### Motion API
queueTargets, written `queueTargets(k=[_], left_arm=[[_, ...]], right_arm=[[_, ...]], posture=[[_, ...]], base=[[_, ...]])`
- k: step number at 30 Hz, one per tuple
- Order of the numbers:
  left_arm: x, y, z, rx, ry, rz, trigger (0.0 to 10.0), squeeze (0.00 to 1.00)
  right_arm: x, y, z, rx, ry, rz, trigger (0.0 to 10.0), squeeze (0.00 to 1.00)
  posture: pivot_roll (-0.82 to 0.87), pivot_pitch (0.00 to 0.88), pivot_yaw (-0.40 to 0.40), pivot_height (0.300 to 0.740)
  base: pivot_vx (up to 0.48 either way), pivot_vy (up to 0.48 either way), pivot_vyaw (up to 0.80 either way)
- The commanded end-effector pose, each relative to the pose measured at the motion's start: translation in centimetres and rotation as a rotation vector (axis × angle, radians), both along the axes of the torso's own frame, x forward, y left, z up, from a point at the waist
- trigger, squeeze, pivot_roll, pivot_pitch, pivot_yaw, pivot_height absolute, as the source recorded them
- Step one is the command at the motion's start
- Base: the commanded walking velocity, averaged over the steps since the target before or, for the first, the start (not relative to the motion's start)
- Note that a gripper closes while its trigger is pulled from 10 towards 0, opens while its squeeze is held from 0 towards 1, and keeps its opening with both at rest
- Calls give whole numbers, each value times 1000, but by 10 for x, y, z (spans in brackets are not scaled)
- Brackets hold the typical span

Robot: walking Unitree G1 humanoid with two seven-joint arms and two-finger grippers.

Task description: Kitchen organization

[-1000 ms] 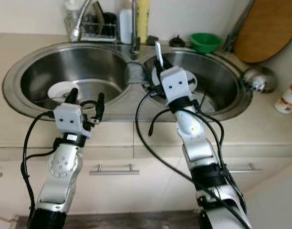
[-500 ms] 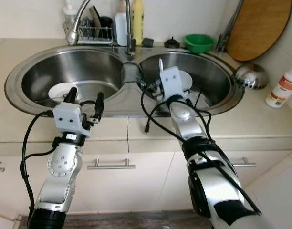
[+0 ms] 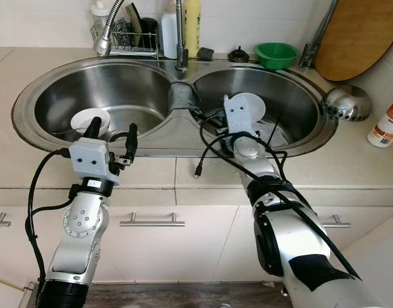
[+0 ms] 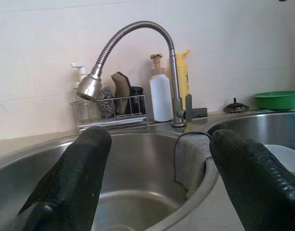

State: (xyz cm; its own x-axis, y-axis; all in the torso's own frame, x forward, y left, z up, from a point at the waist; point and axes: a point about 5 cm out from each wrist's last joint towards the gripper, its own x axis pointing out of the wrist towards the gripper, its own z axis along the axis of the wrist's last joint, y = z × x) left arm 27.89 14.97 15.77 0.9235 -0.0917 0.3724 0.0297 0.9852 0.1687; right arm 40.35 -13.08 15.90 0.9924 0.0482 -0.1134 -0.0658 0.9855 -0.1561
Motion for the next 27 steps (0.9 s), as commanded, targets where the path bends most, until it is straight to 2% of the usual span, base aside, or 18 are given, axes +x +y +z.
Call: queueTargets(k=[1, 7, 9, 10, 11, 12, 13, 18, 19, 20, 21, 22, 23, 27], left_arm=[[-1, -5, 1, 1, 1, -18, 10000, 0], [-1, -4, 0, -9, 10, -17, 10000, 0], [-1, -4, 0, -15, 16, -18, 10000, 0], [-1, -3, -1, -18, 22, -17, 10000, 0], [-1, -3, -1, -18, 22, -17, 10000, 0], [-1, -3, -1, -18, 23, -16, 10000, 0], [-1, -3, -1, -17, 26, -18, 10000, 0], [-2, -3, -1, -18, 28, -22, 10000, 0], [-2, -3, -1, -19, 27, -26, 10000, 0], [-2, -4, -1, -20, 27, -28, 10000, 0], [-2, -4, -1, -15, 20, -32, 10000, 0], [-2, -5, -1, -11, 16, -34, 10000, 0], [-2, -6, -1, -9, 16, -35, 10000, 0], [-2, -6, 0, -14, 17, -40, 10000, 0]], right_arm=[[2, -8, 6, 43, -35, -38, 10000, 1000], [3, -8, 21, 76, -129, -36, 10000, 1000], [3, -7, 27, 85, -176, -25, 10000, 1000], [1, -5, 34, 104, -243, -2, 10000, 1000], [1, -5, 34, 104, -243, -2, 10000, 1000], [-1, -3, 37, 110, -283, 16, 10000, 1000], [-10, 0, 46, 98, -391, 53, 10000, 1000], [-26, 7, 51, 67, -494, 107, 10000, 1000], [-31, 9, 51, 53, -511, 121, 10000, 914], [-35, 11, 50, 46, -521, 130, 10000, 914], [-38, 12, 48, 43, -523, 137, 10000, 63], [-41, 13, 47, 42, -523, 141, 10000, 63], [-45, 14, 45, 38, -519, 147, 10000, 0], [-53, 16, 36, 36, -484, 149, 10000, 0]], posture=[[92, 16, -68, 740], [89, 18, -68, 740], [88, 21, -69, 740], [88, 21, -69, 740], [88, 21, -69, 740], [87, 23, -66, 740], [84, 25, -65, 740], [74, 27, -59, 740], [72, 26, -58, 740], [72, 26, -58, 740], [70, 25, -56, 740], [70, 25, -56, 740], [70, 22, -56, 740], [71, 20, -56, 740]], base=[[0, 0, 0], [0, 0, 0], [0, 0, 0], [0, 0, 0], [0, 0, 0], [0, 0, 0], [0, 0, 0], [0, 228, 0], [0, 292, 0], [0, 292, 0], [0, 0, 0], [0, 0, 0], [0, 0, 0], [0, 0, 0]])
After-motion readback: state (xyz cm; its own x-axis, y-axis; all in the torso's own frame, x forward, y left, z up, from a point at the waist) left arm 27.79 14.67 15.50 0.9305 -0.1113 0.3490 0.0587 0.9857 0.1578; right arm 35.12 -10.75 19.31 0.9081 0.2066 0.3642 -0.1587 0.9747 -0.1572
